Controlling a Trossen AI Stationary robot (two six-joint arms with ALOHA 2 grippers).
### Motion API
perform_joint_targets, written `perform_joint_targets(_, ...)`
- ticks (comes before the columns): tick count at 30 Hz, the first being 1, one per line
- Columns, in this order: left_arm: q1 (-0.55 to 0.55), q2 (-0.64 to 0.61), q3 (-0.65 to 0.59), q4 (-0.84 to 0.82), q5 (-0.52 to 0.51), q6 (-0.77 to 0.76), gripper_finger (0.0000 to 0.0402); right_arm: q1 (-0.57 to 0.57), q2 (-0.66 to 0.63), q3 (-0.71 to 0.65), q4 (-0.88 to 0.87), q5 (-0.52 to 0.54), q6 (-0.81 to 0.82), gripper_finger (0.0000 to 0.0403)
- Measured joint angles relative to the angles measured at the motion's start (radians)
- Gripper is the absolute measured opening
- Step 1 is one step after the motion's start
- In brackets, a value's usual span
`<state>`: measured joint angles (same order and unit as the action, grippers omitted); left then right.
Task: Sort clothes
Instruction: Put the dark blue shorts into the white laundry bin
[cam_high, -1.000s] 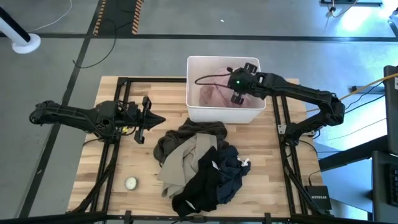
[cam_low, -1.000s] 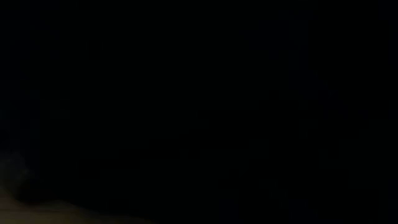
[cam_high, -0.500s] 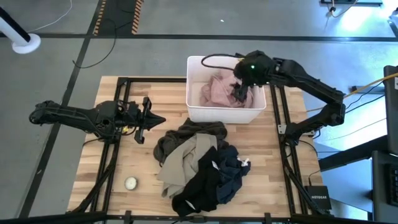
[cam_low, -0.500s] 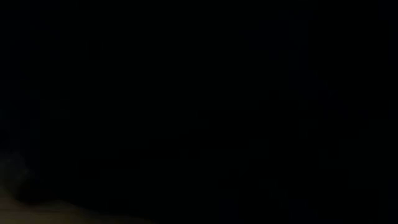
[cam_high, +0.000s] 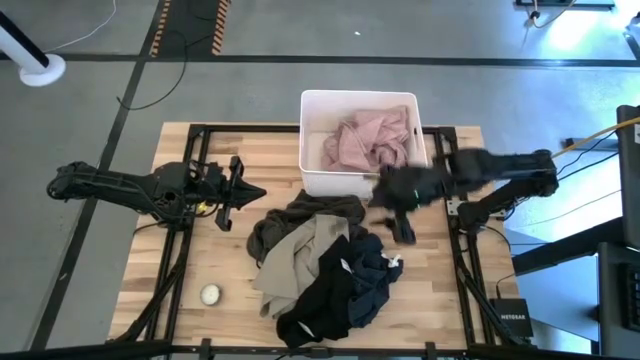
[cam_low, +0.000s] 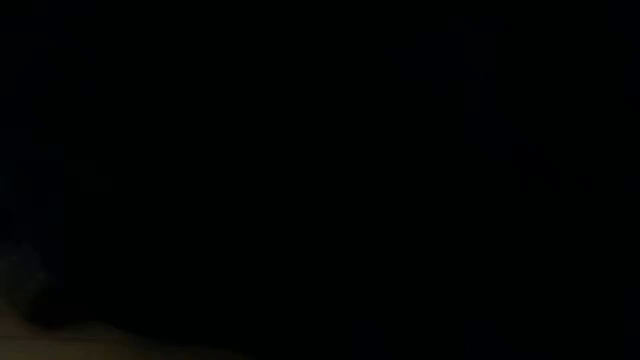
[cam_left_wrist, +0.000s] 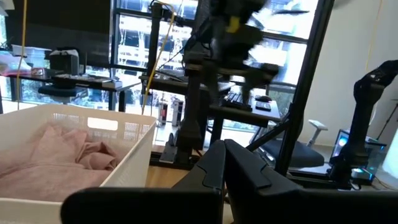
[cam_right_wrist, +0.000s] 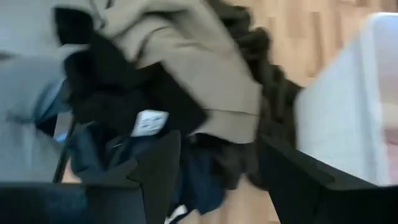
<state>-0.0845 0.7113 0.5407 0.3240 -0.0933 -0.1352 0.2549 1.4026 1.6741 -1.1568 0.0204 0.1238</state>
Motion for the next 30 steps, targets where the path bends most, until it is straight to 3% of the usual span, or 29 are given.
perform_joint_targets(9, -0.001, 0.0, 0.0, -0.001, 0.0, -0.033, 0.0, 0.338, 0.128, 0.0, -0.008, 0.241, 0.174, 0.0227)
perform_joint_targets(16, 0.0, 0.0, 0.0, -0.001, 0.0, -0.041, 0.0, 0.484, 0.295, -0.001, -0.093, 0.408, 0.271, 0.0227)
perform_joint_targets(23, 0.0, 0.0, 0.0, -0.001, 0.0, -0.041, 0.0, 0.523, 0.377, -0.008, -0.093, 0.366, 0.343, 0.0227)
perform_joint_targets(30, 0.0, 0.0, 0.0, -0.002, 0.0, -0.041, 0.0, 0.5, 0.329, -0.232, 0.08, 0.285, 0.344, 0.0227)
